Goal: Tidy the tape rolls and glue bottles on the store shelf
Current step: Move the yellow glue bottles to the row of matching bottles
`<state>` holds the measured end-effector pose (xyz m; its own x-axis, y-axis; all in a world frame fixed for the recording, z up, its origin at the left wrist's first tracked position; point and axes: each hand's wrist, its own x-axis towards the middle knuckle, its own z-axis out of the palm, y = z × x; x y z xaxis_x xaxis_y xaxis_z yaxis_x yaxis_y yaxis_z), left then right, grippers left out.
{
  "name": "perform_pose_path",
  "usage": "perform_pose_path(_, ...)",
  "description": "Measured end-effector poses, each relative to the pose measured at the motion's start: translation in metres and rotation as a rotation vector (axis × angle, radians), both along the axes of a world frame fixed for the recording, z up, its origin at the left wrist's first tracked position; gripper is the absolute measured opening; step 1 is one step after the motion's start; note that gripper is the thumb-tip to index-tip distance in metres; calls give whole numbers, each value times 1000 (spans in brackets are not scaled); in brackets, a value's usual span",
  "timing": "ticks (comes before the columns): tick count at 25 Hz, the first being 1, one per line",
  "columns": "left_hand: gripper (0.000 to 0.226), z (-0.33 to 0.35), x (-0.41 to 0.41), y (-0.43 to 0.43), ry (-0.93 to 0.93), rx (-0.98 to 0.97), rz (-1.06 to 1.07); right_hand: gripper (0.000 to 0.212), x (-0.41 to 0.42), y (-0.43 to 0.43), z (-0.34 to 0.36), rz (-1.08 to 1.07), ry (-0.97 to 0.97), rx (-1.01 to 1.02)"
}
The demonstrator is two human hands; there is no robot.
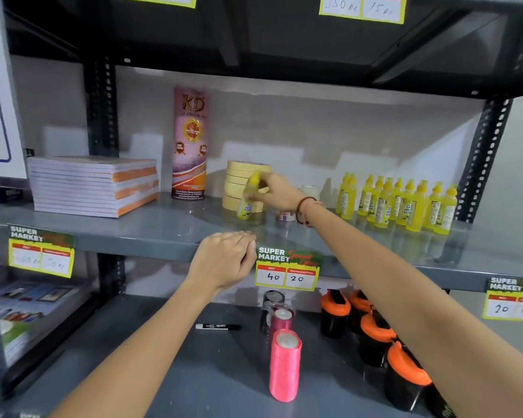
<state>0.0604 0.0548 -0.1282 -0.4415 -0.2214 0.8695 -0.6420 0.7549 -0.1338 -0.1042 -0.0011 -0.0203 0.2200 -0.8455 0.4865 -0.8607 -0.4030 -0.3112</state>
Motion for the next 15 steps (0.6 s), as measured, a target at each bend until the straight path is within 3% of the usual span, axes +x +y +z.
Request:
perform_pose_path(3,46,-1,-1,-1,-8,10,10,21,-42,14,13,-161,-316,9)
perform_pose_path(9,48,-1,0,-1,-23,18,15,40,-127,33,17,-734,-24,-35)
perform_pose_path(15,48,-2,-1,-1,-17,24,24,43,-155,36,-3,-895,-72,-49)
